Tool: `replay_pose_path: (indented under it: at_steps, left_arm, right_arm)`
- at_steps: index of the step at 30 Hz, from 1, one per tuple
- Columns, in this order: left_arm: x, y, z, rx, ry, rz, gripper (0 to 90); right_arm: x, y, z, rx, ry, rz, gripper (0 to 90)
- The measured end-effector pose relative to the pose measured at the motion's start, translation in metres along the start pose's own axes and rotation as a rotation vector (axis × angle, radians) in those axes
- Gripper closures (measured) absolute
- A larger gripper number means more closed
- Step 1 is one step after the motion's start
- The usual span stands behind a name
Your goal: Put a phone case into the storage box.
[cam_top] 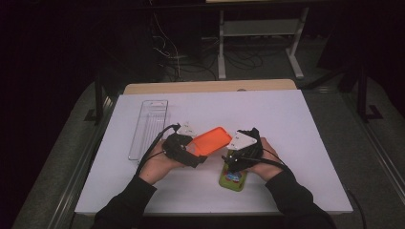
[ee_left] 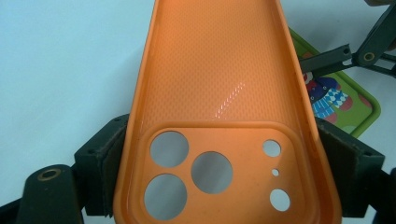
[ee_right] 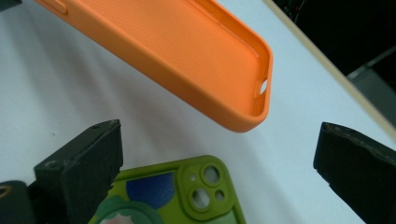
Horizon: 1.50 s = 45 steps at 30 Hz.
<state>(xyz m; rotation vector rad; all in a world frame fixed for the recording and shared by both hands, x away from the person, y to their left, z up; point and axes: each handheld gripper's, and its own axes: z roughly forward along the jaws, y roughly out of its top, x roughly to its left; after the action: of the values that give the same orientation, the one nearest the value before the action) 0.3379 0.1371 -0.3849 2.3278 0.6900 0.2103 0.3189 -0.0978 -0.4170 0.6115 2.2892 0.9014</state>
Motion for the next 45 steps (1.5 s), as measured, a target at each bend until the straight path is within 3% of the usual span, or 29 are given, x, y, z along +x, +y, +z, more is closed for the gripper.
replay_pose_path:
  at_steps: [7,12,16,20,25,29,30,31,34,37,39,44,45]
  left_arm:
    - [0.001,0.0,0.0,0.001,0.003,0.009,16.0]
    - [0.001,0.0,0.0,0.002,0.005,0.012,16.0]
    - [0.001,0.0,0.0,0.003,0.005,0.019,16.0]
    - [0.002,0.0,0.0,0.004,0.006,0.021,16.0]
    - [-0.001,0.0,0.002,-0.023,0.004,-0.015,16.0]
    - [-0.001,0.0,0.002,-0.019,0.005,-0.015,16.0]
    - [-0.001,0.0,0.002,-0.016,0.005,-0.012,16.0]
    - [-0.001,0.0,0.002,-0.016,0.005,-0.011,16.0]
    - [-0.002,0.0,0.002,-0.02,0.001,-0.026,16.0]
    - [-0.002,0.0,0.002,-0.021,0.003,-0.024,16.0]
    - [0.0,0.0,0.0,0.003,0.003,0.004,16.0]
    - [-0.001,0.0,0.001,-0.009,0.0,-0.018,16.0]
    - [0.0,0.0,0.0,-0.006,0.003,-0.003,16.0]
  right_arm:
    - [0.003,0.001,-0.002,-0.011,-0.056,-0.101,0.9]
    - [0.007,0.002,-0.003,-0.01,-0.079,-0.136,0.9]
    - [0.009,0.003,-0.003,-0.001,-0.108,-0.205,0.9]
    - [0.013,0.004,-0.004,-0.015,-0.116,-0.225,0.8]
    - [0.018,0.005,-0.006,-0.04,-0.157,-0.285,0.8]
    - [0.022,0.006,-0.007,-0.059,-0.202,-0.348,0.8]
    - [0.021,0.006,-0.007,-0.056,-0.206,-0.403,0.8]
    - [0.023,0.005,-0.006,-0.069,-0.222,-0.393,0.9]
    - [0.025,0.005,-0.006,-0.081,-0.236,-0.432,0.8]
    - [0.026,0.005,-0.006,-0.072,-0.249,-0.502,0.8]
    - [0.029,0.005,-0.006,-0.074,-0.265,-0.529,0.8]
    - [0.035,0.004,-0.004,-0.076,-0.31,-0.6,0.8]
    - [0.036,0.004,-0.003,-0.078,-0.317,-0.612,0.8]
